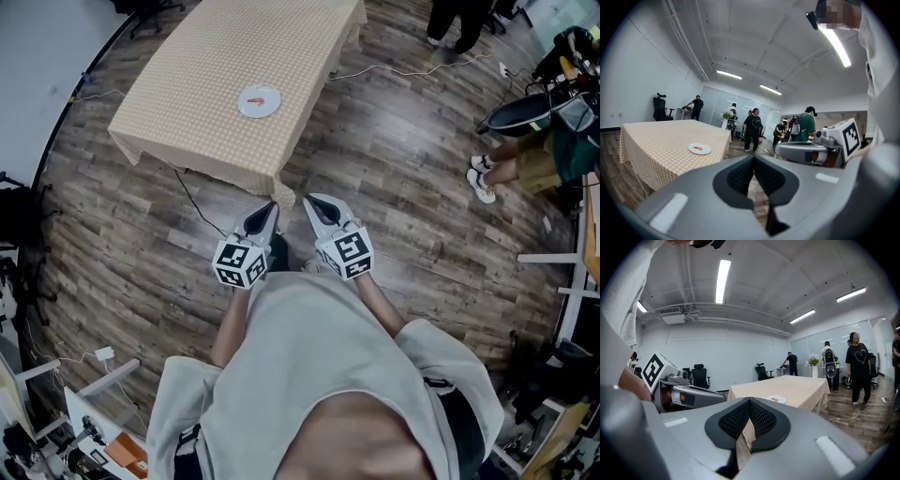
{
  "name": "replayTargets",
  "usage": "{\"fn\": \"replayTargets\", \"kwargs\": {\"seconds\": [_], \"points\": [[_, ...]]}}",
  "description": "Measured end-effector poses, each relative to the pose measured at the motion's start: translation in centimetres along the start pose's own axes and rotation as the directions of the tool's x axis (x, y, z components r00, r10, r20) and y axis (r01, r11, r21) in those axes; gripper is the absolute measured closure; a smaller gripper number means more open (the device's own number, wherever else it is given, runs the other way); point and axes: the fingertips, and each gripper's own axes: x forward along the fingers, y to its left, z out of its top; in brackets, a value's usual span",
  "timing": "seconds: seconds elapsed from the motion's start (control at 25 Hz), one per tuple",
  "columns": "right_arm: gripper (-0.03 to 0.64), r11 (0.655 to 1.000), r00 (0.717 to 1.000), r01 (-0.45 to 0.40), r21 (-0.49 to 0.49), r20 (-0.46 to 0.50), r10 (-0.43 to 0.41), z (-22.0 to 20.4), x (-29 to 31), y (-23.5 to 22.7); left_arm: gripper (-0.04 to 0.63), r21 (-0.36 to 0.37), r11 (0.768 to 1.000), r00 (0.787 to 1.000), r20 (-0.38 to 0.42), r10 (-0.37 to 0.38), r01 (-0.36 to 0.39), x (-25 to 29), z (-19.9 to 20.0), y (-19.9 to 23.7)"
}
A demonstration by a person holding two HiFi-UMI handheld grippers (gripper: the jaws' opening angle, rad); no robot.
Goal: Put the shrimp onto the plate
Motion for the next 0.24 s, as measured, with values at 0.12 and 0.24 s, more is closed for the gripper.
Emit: {"fn": "replayTargets", "kwargs": {"seconds": [0.12,0.24], "points": [[0.620,1.000,1.000,-0.003,-0.012,-0.001,0.003,0.02,-0.17,-0.09,0.586,-0.012,1.000,1.000,0.010,-0.002,0.002,0.06,0.13,-0.30],[0.620,1.000,1.000,-0.005,-0.024,0.001,0.005,0.14,-0.30,-0.39,0.586,-0.005,1.000,1.000,0.014,0.000,0.000,0.34,0.37,-0.49]]}}
